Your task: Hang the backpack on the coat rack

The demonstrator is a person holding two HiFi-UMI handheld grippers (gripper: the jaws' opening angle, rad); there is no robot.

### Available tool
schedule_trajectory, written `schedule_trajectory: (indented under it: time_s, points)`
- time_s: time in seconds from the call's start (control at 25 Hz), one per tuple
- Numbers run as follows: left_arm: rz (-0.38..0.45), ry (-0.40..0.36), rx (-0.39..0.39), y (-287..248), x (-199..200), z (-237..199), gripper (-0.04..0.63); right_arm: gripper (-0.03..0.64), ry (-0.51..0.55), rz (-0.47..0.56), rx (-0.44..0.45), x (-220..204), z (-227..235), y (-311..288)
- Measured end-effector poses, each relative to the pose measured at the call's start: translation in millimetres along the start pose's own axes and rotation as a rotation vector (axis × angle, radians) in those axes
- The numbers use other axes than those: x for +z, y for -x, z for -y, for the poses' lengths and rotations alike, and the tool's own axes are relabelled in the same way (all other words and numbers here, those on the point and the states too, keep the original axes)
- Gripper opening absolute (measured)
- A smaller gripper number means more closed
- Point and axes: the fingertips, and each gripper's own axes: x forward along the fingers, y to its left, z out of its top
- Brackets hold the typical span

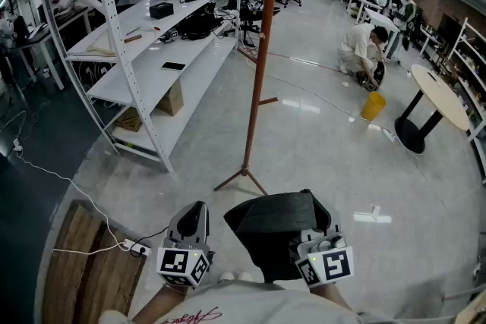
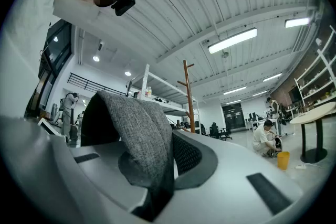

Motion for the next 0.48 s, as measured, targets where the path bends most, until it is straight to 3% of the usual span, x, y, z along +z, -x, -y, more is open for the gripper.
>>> schedule_trajectory:
  time_s: [0.48]
  points:
    - [-0.013,0.020,-0.018,13,-6,0,0.025,0.032,-0.001,-0.046,0.009,-6,-15,7]
